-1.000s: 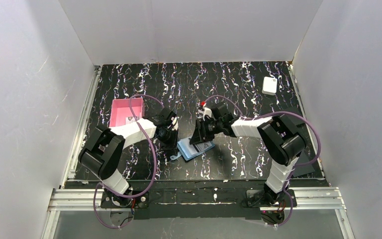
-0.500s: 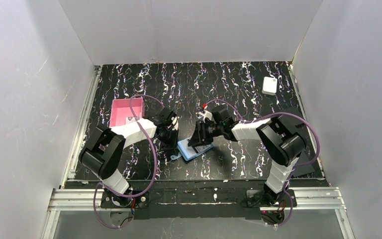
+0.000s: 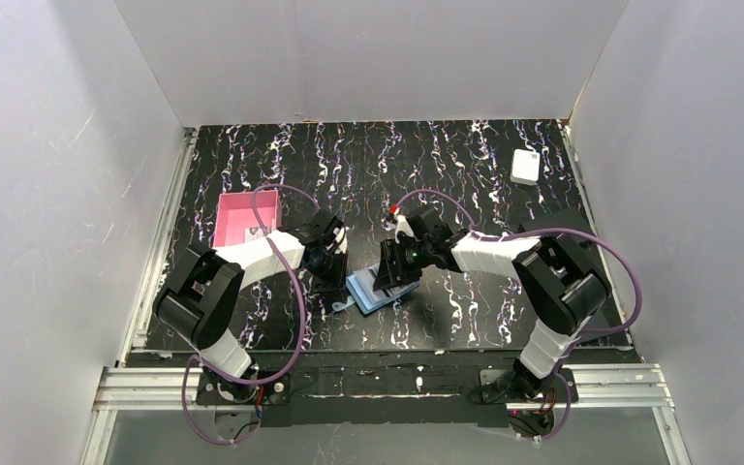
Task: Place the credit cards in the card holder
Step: Insert the credit card into the card holder.
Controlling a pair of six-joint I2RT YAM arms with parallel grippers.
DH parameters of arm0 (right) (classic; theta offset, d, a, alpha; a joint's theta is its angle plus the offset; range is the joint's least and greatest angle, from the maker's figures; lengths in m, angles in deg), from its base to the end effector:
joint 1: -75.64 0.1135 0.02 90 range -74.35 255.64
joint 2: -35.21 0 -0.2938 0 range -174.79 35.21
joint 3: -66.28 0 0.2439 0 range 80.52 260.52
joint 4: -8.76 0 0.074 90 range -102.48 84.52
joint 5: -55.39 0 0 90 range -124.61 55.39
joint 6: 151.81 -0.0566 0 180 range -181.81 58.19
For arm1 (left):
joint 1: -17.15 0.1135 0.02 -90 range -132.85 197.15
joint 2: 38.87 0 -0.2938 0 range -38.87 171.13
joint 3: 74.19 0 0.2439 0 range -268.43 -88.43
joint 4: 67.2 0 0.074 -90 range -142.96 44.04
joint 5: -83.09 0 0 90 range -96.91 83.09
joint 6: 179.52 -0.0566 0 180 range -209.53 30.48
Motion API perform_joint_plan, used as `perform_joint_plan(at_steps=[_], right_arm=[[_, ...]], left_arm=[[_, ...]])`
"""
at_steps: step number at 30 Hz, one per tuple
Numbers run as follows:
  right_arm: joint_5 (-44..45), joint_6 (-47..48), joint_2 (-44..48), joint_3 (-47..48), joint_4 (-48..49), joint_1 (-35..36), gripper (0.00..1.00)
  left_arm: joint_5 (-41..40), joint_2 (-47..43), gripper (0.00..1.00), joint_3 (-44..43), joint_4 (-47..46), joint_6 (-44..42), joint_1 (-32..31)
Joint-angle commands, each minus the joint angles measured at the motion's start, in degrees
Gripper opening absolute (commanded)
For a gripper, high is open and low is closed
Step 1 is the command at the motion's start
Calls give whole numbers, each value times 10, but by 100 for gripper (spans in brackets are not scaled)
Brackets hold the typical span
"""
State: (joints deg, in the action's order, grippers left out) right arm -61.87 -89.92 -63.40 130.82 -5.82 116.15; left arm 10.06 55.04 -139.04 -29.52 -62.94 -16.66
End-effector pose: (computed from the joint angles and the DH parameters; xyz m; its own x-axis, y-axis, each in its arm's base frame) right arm 0.2479 0.2459 0.1740 -0.8839 -0.2043 -0.4207 -0.4433 0.6525 0.6146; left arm 0.2433 -0.1828 0.1704 -0.9637 0.1303 -0.2332 0.2200 0.8821 -0.4165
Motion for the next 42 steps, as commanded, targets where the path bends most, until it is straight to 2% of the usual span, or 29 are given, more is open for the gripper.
perform_joint_plan(at_steps=[1,4,8,13,17,20,31,42], right_arm=[[61,27,6,7,-53,11,56],[52,28,18,12,-56,12,56],[38,20,43,14,-55,9,59],[14,7,51,16,-45,-3,59],[4,-2,47,9,-30,-6,59],[2,-6,40,2,-19,-7,54],[14,0,22,-8,-6,-10,48],[10,1,9,-20,4,-10,47]], left_arm=[[-3,14,0,12,-13,-7,-9],[6,-17,3,-6,20,-14,-9],[6,-91,13,-32,66,-16,-9],[51,-114,18,-50,52,9,-9],[84,-92,15,-37,1,33,-10],[97,-62,11,-30,-29,38,-13],[48,21,3,8,-80,33,-13],[27,33,1,41,-83,31,-13]])
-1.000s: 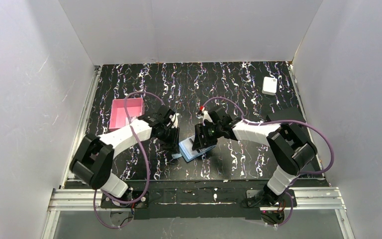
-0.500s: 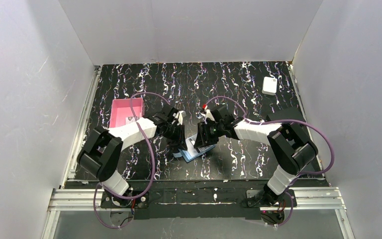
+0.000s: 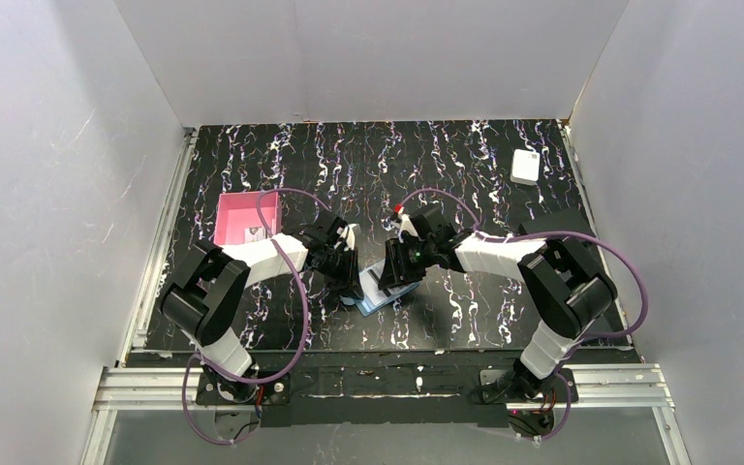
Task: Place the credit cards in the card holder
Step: Insert the credit card into the card holder.
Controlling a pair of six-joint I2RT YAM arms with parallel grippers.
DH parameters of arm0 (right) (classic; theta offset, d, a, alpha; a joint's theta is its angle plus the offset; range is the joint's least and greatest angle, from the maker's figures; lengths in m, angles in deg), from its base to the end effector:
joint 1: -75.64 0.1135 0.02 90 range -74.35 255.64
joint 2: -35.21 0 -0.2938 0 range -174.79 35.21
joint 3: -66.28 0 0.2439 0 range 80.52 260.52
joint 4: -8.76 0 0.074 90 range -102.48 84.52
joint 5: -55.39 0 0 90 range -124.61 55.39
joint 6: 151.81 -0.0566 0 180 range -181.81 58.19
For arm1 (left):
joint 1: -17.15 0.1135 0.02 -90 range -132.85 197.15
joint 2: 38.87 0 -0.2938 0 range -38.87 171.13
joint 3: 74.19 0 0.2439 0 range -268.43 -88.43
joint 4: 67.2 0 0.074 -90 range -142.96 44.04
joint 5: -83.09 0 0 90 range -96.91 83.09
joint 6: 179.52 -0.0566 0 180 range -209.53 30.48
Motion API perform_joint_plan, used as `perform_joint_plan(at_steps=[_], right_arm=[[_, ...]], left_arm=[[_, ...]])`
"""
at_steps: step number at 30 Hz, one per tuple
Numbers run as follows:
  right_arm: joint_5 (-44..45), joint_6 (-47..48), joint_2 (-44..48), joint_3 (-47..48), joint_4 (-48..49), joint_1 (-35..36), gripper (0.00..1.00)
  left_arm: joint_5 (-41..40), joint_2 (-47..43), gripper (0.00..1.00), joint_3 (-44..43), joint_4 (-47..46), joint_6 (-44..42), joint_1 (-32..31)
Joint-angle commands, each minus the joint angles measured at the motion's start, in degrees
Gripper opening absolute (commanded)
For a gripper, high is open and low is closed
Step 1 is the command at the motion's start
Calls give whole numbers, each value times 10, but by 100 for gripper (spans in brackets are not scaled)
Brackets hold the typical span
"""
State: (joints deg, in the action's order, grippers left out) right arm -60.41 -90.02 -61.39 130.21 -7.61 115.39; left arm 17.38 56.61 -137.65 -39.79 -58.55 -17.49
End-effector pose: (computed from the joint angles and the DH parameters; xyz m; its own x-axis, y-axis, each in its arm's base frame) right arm 0.2464 0.2370 0.1793 -0.8875 -0.1846 -0.4223 -0.4262 0.6775 0.5995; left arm 0.2490 -0.2003 0.1685 -0.9626 0.0949 -0.2538 0.2273 0.7929 -0.5654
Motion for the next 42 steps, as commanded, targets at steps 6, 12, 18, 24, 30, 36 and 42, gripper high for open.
perform_joint_plan(at_steps=[6,12,18,24,30,36,42], right_arm=[[-53,-41,-19,-31,87,-2,47],[-77,-53,-25,-39,116,4,45],[-32,-2,-23,-3,50,4,44],[15,43,-16,24,-20,4,45],[23,48,-26,31,-17,4,46],[22,58,-53,50,-12,7,46],[10,98,-77,59,6,29,46]], left_arm=[[-46,17,1,32,18,-13,-4],[-43,9,1,33,17,-12,-4],[-56,-38,9,18,60,-25,-4],[-74,-98,18,-2,107,-34,-4],[-64,-71,13,6,92,-34,-4],[-64,-22,7,12,63,-35,-3],[-78,11,4,-4,64,-46,-3]])
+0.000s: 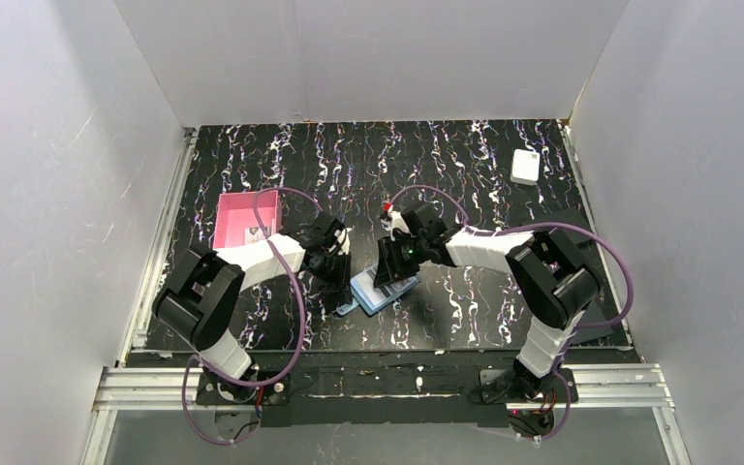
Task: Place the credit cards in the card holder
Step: Insert the credit card into the card holder, then close the card holder at the center of the board.
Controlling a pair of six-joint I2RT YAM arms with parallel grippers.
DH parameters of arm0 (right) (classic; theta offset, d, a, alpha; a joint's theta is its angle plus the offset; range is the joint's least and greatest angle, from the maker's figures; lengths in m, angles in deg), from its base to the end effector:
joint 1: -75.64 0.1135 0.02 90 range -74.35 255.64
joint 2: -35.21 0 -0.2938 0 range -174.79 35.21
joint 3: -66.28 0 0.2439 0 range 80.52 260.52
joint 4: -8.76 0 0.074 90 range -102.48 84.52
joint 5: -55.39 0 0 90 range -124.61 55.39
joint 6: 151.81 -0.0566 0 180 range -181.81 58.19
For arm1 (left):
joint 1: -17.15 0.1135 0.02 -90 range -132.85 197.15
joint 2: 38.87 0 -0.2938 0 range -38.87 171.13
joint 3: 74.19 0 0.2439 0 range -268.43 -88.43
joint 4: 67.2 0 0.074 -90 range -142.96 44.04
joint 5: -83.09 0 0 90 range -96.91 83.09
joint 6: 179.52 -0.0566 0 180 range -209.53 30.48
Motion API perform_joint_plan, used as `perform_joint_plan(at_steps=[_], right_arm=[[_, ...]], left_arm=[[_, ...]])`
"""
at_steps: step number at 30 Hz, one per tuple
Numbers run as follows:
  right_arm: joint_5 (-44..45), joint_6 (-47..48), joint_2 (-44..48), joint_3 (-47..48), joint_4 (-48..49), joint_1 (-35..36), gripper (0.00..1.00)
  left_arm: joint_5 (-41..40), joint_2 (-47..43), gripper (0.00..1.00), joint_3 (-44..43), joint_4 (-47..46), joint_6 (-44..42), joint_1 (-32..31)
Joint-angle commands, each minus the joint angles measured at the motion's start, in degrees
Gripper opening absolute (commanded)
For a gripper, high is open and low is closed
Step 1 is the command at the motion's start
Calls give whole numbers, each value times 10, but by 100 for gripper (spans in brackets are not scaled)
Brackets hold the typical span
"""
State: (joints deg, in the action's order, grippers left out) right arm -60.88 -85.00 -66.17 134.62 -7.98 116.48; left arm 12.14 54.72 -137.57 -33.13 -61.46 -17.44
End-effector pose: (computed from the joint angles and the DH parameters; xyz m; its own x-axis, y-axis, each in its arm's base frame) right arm 0.2582 0.2563 0.1733 -0.8471 -0.2654 -0.4605 -0.5103 0.6484 0.5649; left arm 0.2402 -0.1881 0.1691 -0.9618 0.1231 -0.2446 0.2276 0.8563 -0.4636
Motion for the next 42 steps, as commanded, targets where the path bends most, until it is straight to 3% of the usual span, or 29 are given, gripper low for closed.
perform_joint_plan(at_steps=[1,6,13,18,22,27,31,37,42], right_arm=[[14,56,-30,16,10,22,46],[41,111,-25,19,6,53,46],[125,91,-14,53,-60,56,47],[150,41,16,61,-99,55,49],[165,20,62,55,-107,55,57],[211,12,98,54,-140,55,66],[232,1,124,45,-137,47,71],[239,-13,155,6,-111,-7,62],[206,1,130,-9,-105,-44,51]], left_arm=[[-28,30,4,-6,-2,-18,-4],[-36,37,3,-23,4,-32,-4],[-45,12,4,-32,23,-39,-4],[-52,-57,17,-25,58,-43,-4],[-52,-120,27,-11,79,-40,-4],[-42,-202,56,35,81,-17,-4],[-3,-204,59,66,56,15,-4],[14,-184,55,90,-6,62,-4],[22,-165,59,100,-48,90,-4]])
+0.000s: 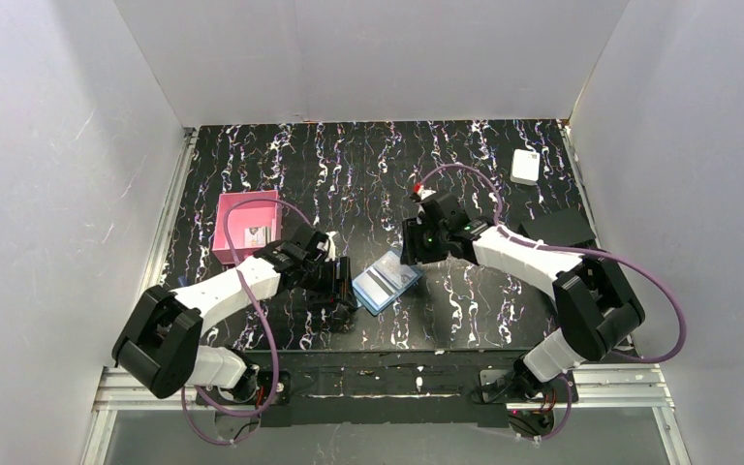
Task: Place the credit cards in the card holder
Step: Close the card holder at the center of the board.
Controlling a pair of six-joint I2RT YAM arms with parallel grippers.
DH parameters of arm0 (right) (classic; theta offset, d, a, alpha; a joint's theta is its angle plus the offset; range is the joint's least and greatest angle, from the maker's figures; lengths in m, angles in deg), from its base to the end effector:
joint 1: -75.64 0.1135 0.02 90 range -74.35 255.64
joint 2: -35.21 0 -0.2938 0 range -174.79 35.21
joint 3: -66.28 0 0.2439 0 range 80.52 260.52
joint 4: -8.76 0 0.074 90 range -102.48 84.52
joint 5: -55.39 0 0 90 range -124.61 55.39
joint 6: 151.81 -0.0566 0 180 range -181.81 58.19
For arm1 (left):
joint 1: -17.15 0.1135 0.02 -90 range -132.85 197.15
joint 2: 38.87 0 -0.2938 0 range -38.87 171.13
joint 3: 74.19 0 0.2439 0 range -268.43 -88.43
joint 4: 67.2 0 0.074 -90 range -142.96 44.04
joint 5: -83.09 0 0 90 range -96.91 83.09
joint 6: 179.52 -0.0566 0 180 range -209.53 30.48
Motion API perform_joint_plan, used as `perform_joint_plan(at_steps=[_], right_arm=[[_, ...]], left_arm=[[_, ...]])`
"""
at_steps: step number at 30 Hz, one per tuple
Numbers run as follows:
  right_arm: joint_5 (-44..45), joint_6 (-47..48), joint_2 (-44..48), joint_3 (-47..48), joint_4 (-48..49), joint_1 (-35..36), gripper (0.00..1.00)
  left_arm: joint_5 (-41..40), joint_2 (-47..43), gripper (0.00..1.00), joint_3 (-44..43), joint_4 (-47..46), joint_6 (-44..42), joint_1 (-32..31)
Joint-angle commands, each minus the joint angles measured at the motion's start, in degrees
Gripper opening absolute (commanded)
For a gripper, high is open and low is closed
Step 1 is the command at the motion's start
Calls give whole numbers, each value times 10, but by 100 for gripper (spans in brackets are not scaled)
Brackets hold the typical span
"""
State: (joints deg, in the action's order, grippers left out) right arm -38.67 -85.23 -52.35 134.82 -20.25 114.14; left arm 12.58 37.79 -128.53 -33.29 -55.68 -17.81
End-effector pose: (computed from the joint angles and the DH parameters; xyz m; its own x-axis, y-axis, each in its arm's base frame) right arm 0.2521 0.2057 0.2306 -0.7955 -0.1261 -0.5927 -0.3725 0.8732 0.3141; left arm 0.1929 -0.1579 0.2009 -0.9513 0.0246 -0.3072 0.1955 0.8187 -0.5399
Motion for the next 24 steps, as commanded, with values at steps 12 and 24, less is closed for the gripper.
perform_joint_plan(at_steps=[12,24], right_arm=[[-39,3,-43,-52,79,-30,33],[-61,-21,-48,-75,108,-9,31]], left_arm=[[31,33,29,-9,-57,21,0],[12,-10,0,-42,12,-14,-1]])
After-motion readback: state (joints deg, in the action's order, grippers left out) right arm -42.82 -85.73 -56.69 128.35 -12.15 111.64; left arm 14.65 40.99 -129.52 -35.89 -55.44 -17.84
